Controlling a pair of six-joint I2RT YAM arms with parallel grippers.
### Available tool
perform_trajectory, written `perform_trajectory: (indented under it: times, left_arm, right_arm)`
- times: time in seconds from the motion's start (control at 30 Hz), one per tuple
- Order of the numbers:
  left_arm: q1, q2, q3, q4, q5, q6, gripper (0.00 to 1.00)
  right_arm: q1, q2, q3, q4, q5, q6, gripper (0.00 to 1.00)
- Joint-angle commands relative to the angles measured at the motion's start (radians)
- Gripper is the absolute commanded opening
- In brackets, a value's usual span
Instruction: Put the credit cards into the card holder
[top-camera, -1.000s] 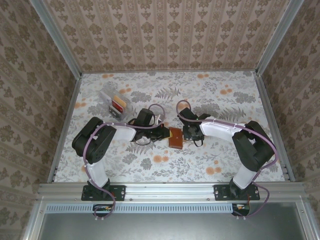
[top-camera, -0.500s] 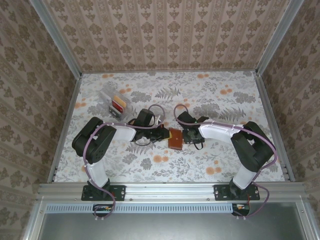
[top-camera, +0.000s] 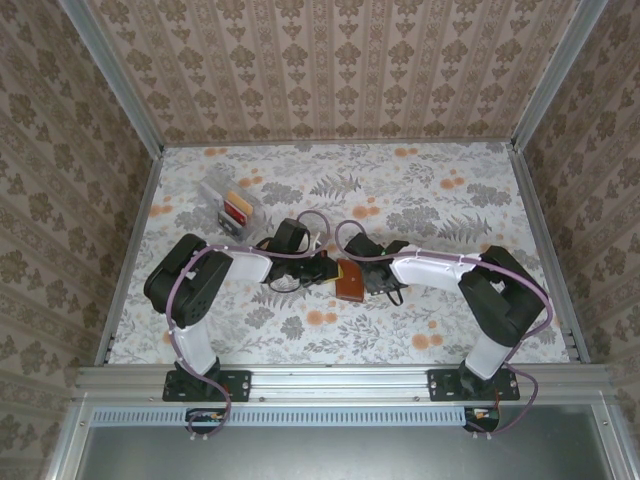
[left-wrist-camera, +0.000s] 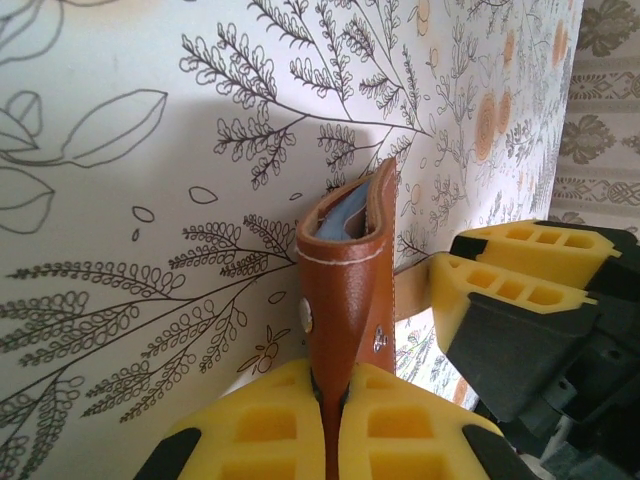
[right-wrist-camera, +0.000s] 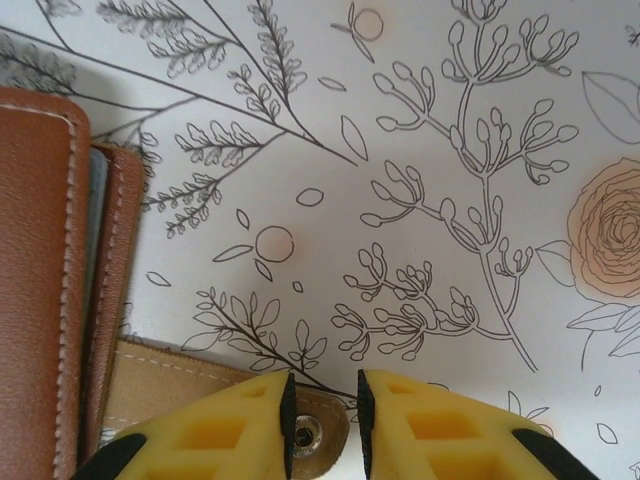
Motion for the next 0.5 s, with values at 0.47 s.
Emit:
perform_trajectory:
  times: [0.47]
  left_arm:
    - [0.004, -0.025, 0.020, -0.066, -0.015, 0.051, 0.05]
  right_arm:
    - [-0.025, -0.074, 0.056, 0.052, -0.263, 0.042, 0.19]
